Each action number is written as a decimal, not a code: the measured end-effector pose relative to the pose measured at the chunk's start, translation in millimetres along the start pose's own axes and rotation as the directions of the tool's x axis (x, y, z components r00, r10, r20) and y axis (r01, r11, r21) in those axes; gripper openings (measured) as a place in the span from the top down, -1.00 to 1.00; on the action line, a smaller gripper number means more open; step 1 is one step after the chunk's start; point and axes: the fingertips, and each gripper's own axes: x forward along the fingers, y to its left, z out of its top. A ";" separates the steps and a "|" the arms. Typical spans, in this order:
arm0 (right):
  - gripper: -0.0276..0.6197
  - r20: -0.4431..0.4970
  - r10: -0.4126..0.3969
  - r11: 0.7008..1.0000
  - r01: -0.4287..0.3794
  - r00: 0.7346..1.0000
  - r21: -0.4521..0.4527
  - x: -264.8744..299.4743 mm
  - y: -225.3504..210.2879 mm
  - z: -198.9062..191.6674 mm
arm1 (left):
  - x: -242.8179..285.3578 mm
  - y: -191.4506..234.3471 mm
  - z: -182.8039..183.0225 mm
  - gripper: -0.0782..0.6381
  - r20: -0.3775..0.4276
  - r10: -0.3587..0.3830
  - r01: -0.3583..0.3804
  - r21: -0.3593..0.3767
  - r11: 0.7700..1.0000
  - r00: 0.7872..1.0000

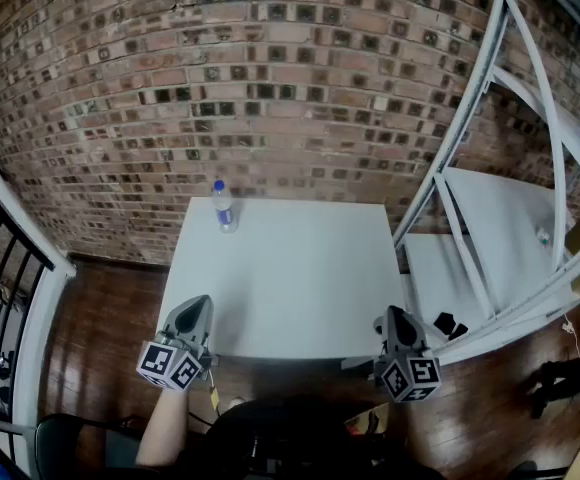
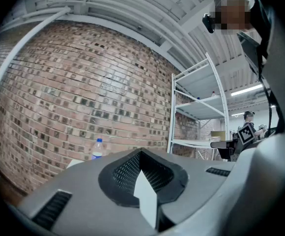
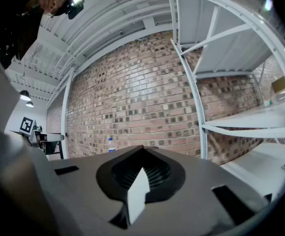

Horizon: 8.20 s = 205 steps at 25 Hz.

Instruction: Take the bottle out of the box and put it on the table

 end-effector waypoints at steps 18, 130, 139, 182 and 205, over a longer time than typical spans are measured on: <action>0.91 0.065 -0.402 0.915 0.400 0.913 0.046 -186.3 -172.8 2.4 | 141.3 -232.3 -35.8 0.77 -0.025 -0.464 0.464 0.000 0.886 0.885; 0.91 -0.343 -0.811 0.408 0.878 0.474 0.249 -602.8 -188.3 -285.2 | -47.9 -710.3 -360.4 0.77 -0.429 -0.903 0.917 -0.357 0.179 0.009; 0.91 -0.307 -0.828 0.402 0.878 0.470 0.261 -568.8 -186.9 -360.1 | -83.9 -693.2 -434.1 0.77 -0.394 -0.912 0.930 -0.366 0.040 -0.116; 0.91 -0.118 -0.939 0.302 0.939 0.323 0.165 -560.0 -214.2 -581.9 | -236.5 -700.1 -899.5 0.34 -0.546 -0.683 0.872 -0.238 -0.428 -0.485; 0.91 -0.118 -0.939 0.297 0.933 0.324 0.205 -580.4 -187.3 -594.0 | -249.4 -692.8 -1004.3 0.20 -0.799 -0.439 0.864 -0.187 -0.467 -0.411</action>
